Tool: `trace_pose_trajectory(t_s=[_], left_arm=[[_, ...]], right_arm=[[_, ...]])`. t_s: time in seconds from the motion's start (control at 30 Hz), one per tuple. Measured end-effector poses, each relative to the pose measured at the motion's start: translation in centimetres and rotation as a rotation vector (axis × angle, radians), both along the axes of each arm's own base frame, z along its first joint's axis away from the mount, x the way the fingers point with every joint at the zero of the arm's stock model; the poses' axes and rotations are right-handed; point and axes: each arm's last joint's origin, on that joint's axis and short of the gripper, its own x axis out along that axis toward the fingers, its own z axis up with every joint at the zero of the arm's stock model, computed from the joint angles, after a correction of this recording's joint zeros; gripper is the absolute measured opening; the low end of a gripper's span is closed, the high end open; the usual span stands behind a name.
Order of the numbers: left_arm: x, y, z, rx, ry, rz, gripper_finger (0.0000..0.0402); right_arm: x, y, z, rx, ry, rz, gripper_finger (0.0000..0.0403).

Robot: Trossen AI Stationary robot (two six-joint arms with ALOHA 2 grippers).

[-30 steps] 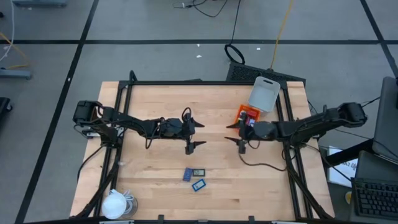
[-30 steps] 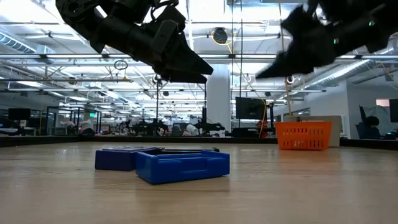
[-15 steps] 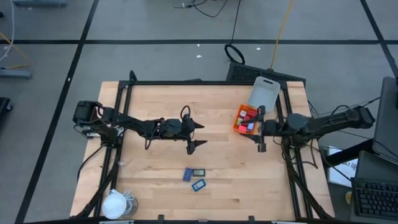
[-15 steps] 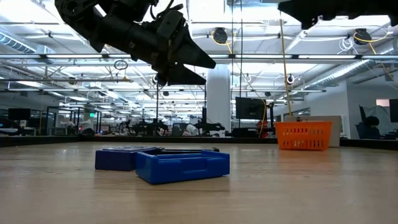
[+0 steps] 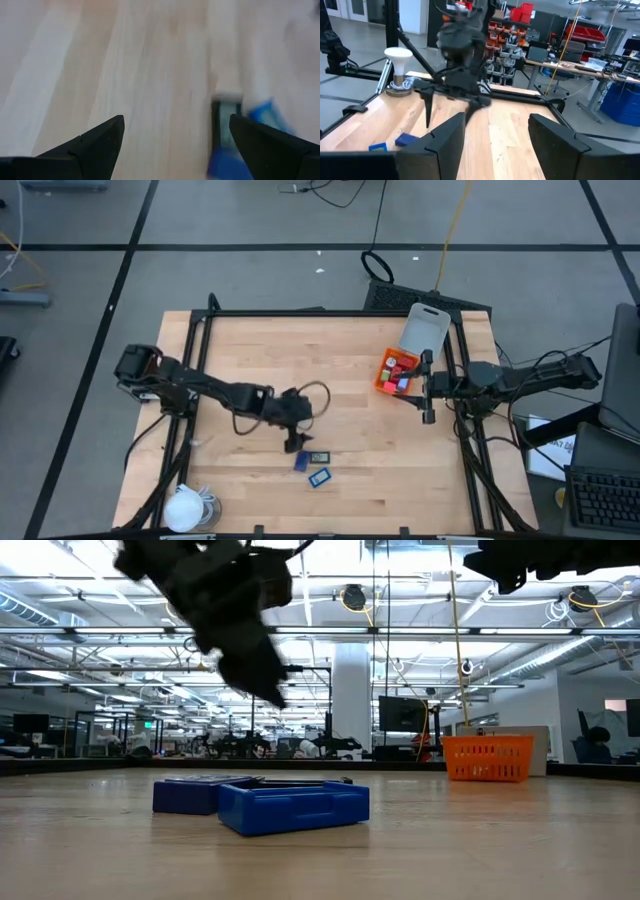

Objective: Pick & Place Office items
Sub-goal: Put the left blue digital clock into the gray bin

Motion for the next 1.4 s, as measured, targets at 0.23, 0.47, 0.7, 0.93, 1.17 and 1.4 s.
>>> trace_pose_trajectory(t_s=[0.23,0.47,0.7,0.93,1.17,1.4], left_arm=[[-1.7,-3.0,1.3,-0.007,0.266,0.163,0.0365],[-2.0,-5.2,-0.3,-0.047,0.328,0.171,0.0365],[-0.7,-5.4,-1.9,-0.011,0.298,0.093,0.0365],[0.0,-4.3,-3.6,0.098,0.341,0.052,0.0365],[0.7,-4.3,-5.8,0.050,0.405,0.031,0.0365],[-0.6,-2.8,-5.4,0.190,0.485,0.208,0.0365]], right_arm=[[0.0,0.0,0.0,0.000,-0.001,0.000,0.0208],[0.0,0.0,0.0,-0.008,-0.003,0.000,0.0208],[0.2,0.0,0.0,-0.018,0.001,-0.001,0.0208],[0.3,0.1,-0.1,-0.020,0.009,0.002,0.0208],[0.4,0.1,-0.2,-0.021,0.015,0.003,0.0208],[0.4,0.1,-0.2,-0.020,0.016,0.003,0.0208]])
